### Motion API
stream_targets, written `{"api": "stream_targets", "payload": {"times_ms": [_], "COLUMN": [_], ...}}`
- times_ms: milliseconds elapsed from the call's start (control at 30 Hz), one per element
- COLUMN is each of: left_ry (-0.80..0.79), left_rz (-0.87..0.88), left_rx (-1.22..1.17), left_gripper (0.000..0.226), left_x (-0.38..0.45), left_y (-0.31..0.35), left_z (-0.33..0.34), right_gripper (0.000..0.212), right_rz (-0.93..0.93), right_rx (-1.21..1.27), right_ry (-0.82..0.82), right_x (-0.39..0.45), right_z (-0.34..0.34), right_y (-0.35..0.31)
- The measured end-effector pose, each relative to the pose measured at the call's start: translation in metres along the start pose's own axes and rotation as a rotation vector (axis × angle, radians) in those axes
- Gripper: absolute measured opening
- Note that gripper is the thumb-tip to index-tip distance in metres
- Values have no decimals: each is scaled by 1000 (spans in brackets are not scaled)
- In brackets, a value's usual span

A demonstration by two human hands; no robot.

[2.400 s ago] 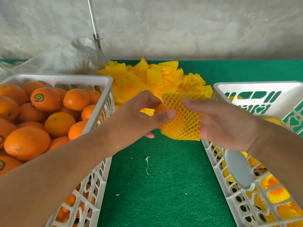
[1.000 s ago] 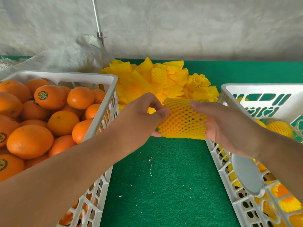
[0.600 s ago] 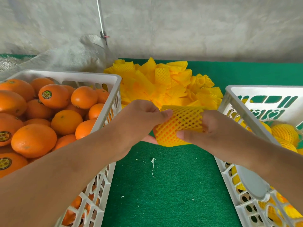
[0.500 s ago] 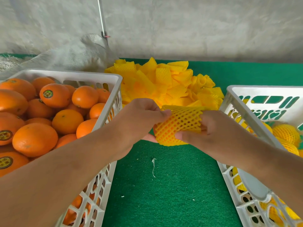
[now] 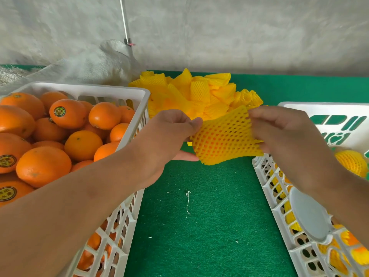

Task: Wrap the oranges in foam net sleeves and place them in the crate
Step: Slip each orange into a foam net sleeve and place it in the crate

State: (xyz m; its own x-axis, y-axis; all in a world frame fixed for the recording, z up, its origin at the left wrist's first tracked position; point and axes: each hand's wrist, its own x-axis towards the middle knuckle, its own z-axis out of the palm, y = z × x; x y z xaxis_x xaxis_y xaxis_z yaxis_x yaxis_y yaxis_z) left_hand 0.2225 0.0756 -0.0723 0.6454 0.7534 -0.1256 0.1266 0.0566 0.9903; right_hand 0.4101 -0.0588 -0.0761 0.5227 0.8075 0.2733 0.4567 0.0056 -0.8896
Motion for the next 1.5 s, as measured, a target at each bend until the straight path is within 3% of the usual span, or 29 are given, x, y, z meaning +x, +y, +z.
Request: {"api": "stream_targets", "payload": {"times_ms": [167,300,533,667,867,1133,1300,1400,1500], "left_ry": [8,40,130,158,174,117,119,111,42], "left_rz": [-8,14,91,157,159,184,191,204,259], "left_rx": [-77,-53,6,85,72,101,109,154,479], "left_gripper": [20,18,22,21,17,7,4,17,66], "left_x": [2,1,-2,0,0,-2,-4,-3,-5], "left_y": [0,2,5,2,2,4,5,4,-3], "left_z": [-3,-2,0,-4,-5,0,1,2,1], "right_gripper": [33,28,22,26,40,45,38,34,30], "right_rz": [-12,-16,175,126,113,52,3,-10,4], "right_rx": [-70,-17,167,45,89,-115,-165,-131,-81], "right_ry": [-237,-203,-90,-254,-451,-381,-384,-348,-353], "right_x": [0,2,9,5,3,0,-2,2,4], "right_z": [0,-4,-3,-5,-4,1,1,-2,-3], "right_y": [2,4,10,9,6,3,2,1,3]}}
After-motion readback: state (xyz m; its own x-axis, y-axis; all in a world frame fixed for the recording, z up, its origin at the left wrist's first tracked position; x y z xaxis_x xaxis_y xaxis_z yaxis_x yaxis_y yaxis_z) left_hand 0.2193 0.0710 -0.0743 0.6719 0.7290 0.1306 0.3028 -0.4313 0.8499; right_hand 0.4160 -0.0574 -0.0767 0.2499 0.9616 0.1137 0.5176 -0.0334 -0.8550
